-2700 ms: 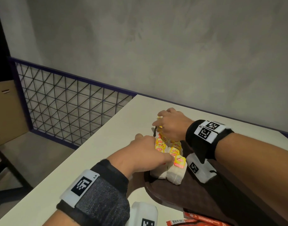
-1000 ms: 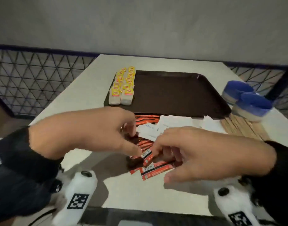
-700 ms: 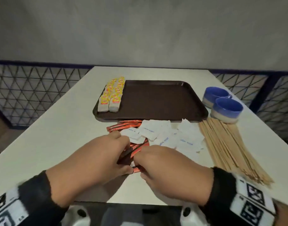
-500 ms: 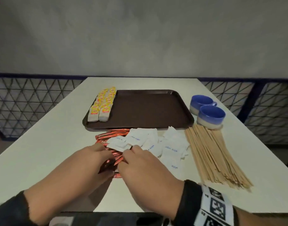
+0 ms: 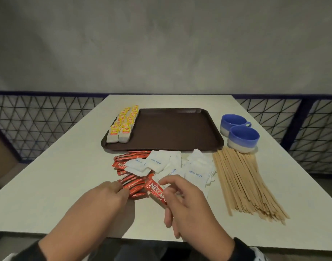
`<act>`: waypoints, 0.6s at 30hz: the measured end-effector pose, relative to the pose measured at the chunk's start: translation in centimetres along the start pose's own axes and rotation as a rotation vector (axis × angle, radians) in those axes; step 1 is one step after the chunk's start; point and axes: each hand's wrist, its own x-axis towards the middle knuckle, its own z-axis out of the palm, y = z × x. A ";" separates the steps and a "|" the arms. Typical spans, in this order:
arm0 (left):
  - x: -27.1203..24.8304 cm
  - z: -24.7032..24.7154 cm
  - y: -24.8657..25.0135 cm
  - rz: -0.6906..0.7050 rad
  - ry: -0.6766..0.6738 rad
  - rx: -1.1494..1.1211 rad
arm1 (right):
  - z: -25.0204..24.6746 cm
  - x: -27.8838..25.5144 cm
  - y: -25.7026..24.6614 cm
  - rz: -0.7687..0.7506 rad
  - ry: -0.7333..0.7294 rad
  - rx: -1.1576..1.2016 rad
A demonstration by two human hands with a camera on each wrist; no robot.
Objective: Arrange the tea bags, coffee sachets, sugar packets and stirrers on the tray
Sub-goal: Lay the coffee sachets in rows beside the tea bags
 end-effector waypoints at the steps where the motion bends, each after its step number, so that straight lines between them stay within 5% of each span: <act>1: -0.1 -0.1 0.3 -0.015 0.014 0.014 | 0.0 0.1 0.1 -0.003 0.021 0.052; 6: -1.5 -1.4 1.5 -0.158 0.230 -0.237 | -0.6 0.5 0.7 -0.040 0.032 0.330; 12: -1.3 -1.6 2.6 -0.498 0.405 -0.998 | -1.0 0.3 1.6 -0.066 0.016 0.403; 18: 0.9 -2.0 4.6 -0.469 0.284 -1.466 | -1.0 0.3 1.8 -0.056 0.010 0.429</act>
